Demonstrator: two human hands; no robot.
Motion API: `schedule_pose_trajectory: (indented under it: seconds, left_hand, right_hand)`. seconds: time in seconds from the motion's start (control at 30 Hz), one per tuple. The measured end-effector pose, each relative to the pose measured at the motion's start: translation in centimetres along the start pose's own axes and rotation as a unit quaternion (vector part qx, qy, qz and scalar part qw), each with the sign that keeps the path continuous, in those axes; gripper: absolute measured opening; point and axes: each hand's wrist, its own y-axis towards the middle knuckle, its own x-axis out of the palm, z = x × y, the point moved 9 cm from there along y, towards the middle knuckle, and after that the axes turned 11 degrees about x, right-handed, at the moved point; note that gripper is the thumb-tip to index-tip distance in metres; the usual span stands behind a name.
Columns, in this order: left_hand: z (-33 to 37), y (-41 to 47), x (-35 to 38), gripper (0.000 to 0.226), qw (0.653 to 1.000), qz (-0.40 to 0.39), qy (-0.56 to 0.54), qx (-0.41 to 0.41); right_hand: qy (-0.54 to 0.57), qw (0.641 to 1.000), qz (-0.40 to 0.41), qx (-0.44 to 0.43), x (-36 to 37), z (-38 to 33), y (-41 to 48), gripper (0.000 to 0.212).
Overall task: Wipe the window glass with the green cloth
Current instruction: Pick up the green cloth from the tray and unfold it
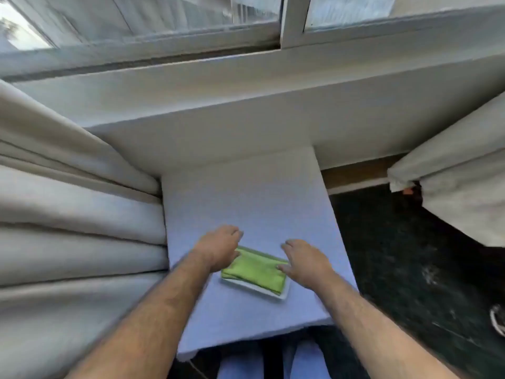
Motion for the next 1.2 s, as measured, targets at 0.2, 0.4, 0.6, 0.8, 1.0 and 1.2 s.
schedule_pose_trajectory:
  seconds: [0.2, 0.4, 0.6, 0.8, 1.0, 1.2]
  left_hand:
    - [-0.8, 3.6, 11.2, 0.049, 0.996, -0.041, 0.068, 0.028]
    - [-1.3, 5.4, 13.1, 0.05, 0.981, 0.049, 0.185, 0.031]
    - [-3.6, 7.6, 13.7, 0.034, 0.993, 0.01, 0.095, -0.063]
    - [-4.1, 5.3, 9.5, 0.025, 0.994, -0.025, 0.009, -0.107]
    - [-4.6, 0.2, 1.2, 0.029, 0.973, 0.082, -0.13, -0.17]
    - [-2.9, -5.7, -13.4, 0.027, 0.968, 0.16, -0.119, -0.155]
  right_hand:
    - [-0.02, 0.999, -0.032, 0.028, 10.2, 0.5, 4.2, 0.044]
    - [-0.074, 0.995, 0.031, 0.054, 13.1, 0.2, 6.7, 0.031]
    - [-0.065, 0.992, 0.035, 0.106, 13.8, 0.1, 8.2, 0.033]
    - [-0.025, 0.996, 0.015, 0.088, 8.1, -0.8, 7.1, 0.021]
    - [0.03, 0.995, 0.058, 0.082, -2.5, -1.0, 4.3, 0.02]
    - [-0.02, 0.992, 0.109, 0.053, -17.0, -3.3, -1.2, 0.029]
